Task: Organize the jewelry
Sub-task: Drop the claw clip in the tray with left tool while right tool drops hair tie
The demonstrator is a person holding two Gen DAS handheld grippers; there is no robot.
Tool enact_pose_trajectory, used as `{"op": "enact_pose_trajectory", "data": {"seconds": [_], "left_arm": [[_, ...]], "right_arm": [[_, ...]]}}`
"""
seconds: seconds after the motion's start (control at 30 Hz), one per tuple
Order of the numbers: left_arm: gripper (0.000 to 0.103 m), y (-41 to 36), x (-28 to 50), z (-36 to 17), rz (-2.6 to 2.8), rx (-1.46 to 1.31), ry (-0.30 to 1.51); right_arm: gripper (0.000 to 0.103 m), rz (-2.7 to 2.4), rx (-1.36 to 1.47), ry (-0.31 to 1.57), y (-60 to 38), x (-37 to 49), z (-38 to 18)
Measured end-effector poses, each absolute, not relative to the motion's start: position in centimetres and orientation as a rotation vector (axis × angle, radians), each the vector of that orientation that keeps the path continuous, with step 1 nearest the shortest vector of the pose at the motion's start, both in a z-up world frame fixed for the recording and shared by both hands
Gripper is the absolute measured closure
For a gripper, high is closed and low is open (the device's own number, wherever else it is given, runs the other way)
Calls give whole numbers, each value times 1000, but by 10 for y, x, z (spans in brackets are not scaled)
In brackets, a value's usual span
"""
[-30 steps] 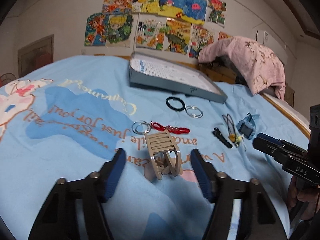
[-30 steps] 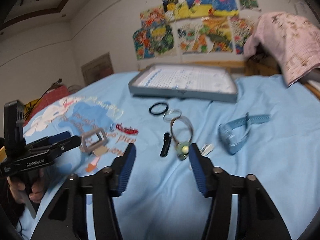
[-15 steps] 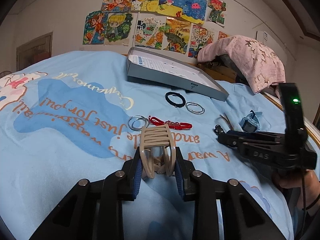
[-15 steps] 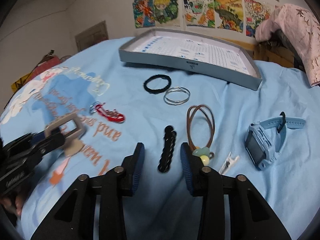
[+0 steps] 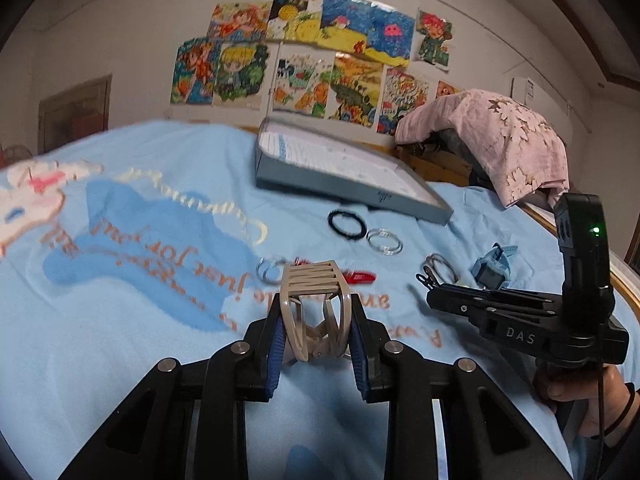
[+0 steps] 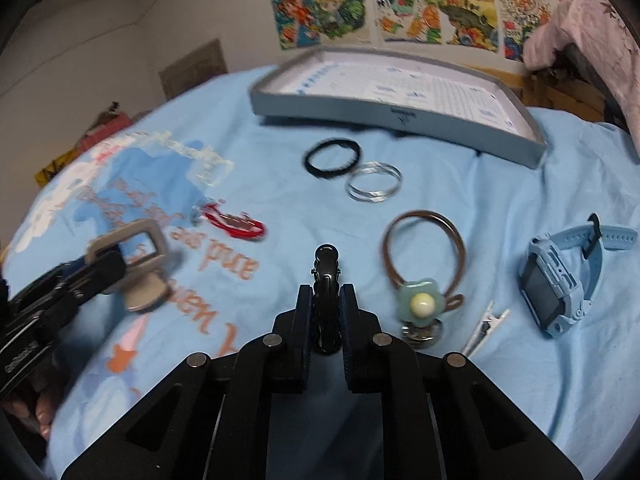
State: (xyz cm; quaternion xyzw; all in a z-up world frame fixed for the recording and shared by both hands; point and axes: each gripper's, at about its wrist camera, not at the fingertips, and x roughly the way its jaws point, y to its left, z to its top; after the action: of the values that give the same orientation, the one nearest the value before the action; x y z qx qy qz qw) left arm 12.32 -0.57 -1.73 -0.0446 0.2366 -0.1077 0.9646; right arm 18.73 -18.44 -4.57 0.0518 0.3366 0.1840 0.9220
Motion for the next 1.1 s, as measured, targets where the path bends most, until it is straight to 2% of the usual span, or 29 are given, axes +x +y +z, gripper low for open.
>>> {"op": "enact_pose_trajectory", "data": {"seconds": [0.23, 0.5, 0.77, 1.1], "left_arm": [[76, -18, 147, 24, -230, -108, 406], [76, -27, 249, 58, -221, -89, 386], [76, -20, 356, 50, -217, -117, 493], [76, -34, 374, 20, -213, -66, 523]], "right_arm": [[91, 386, 198, 551, -207, 184, -15], [91, 355, 242, 438, -231, 249, 27], [91, 314, 207, 522, -209, 367, 30], [91, 276, 173, 609, -194, 414, -1]]}}
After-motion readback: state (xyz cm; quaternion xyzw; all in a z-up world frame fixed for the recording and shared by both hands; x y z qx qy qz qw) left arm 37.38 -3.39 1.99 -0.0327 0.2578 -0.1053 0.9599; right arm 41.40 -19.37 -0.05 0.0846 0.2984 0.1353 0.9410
